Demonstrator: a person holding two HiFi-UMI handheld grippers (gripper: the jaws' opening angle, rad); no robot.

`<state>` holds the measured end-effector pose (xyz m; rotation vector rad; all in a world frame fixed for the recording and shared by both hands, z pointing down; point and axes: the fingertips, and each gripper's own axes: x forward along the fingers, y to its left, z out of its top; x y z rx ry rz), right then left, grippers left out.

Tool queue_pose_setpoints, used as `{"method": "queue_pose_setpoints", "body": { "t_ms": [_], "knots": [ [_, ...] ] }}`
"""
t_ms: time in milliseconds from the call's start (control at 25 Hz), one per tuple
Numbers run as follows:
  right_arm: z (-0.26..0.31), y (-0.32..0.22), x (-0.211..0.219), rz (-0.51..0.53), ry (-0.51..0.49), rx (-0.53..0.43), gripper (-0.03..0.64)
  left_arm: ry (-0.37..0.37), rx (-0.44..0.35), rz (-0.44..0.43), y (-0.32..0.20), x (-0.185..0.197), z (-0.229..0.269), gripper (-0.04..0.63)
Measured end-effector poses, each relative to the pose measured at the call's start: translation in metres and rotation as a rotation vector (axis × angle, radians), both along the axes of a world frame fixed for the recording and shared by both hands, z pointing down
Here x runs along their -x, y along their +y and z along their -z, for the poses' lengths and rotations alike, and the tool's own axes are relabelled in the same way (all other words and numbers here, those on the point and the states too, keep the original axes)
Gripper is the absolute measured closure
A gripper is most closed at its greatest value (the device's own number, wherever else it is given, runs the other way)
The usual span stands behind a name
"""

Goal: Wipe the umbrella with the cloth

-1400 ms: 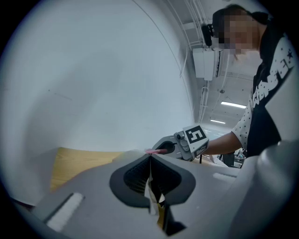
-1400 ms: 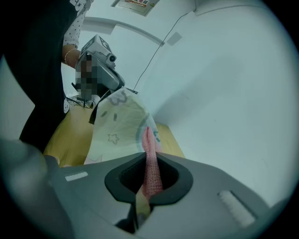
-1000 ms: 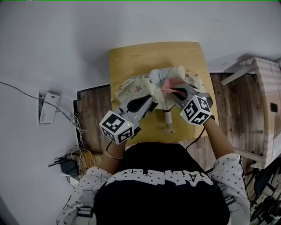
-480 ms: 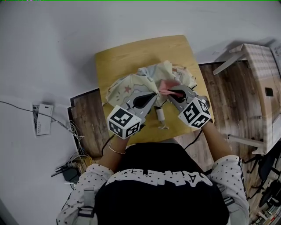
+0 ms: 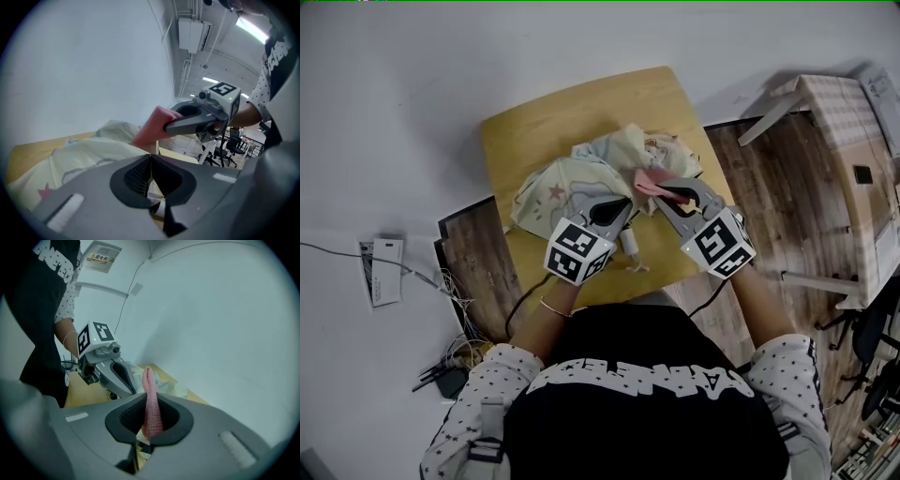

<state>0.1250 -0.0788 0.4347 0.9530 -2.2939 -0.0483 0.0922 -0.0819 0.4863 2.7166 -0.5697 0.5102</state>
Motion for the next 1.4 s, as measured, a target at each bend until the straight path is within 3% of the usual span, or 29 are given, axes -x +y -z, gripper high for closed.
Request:
{"method": "queue_pose_setpoints", "body": {
  "t_ms": [440,720,960,1200,1400],
  "knots": [
    [0.012,0.001,0.008,0.009,-0.041,-0.015,0.585,-0.107,0.026,-0.011,-0.004,-0.004,-0.041,0.591],
    [0.013,0.001,0.013,0.017,-0.049,-0.013,0.586,-0.125,0.006,-0.012,-0.004,-0.004,-0.053,0.591],
    [0.014,0.001,0.018,0.031,-0.058,-0.014,0.584,-0.070,0.012,-0.018,-0.001,-0.003,-0.049,0.575],
    [0.021,-0.003,0.024,0.035,-0.076,-0.031,0.586,0.033,0.016,-0.048,0.014,-0.005,-0.023,0.448],
    [0.033,-0.009,0.031,0.043,-0.107,-0.044,0.584,0.109,0.008,-0.026,0.025,0.008,-0.001,0.428]
  ]
}}
